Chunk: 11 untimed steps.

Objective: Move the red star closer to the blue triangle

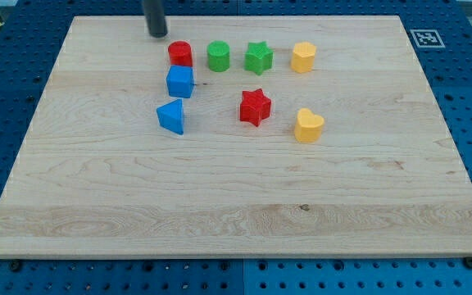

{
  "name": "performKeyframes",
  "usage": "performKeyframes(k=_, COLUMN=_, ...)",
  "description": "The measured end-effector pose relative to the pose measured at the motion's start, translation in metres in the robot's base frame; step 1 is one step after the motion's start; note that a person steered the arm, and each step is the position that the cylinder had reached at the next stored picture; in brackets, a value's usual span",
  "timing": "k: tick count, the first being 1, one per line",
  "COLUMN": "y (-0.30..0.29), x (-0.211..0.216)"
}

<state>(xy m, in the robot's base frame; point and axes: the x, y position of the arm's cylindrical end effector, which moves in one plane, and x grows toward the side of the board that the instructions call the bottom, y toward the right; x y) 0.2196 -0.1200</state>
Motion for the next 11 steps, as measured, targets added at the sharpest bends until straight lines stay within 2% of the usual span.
performKeyframes(k=1, y=0.088, x=-0.025)
performKeyframes(k=2, y=0.183, x=-0.018)
performKeyframes(k=3, y=0.257, x=0.034)
performKeyframes(k=4, y=0.291, x=0.105)
performKeyframes(k=5, y=0.266, x=0.16)
performKeyframes(k=6, y=0.218, x=0.166)
performKeyframes(k=8, y=0.177, x=0.171)
performKeyframes(k=9, y=0.156, x=0.189)
performKeyframes(k=10, y=0.143, x=0.229)
performKeyframes(k=11, y=0.136, x=0.226)
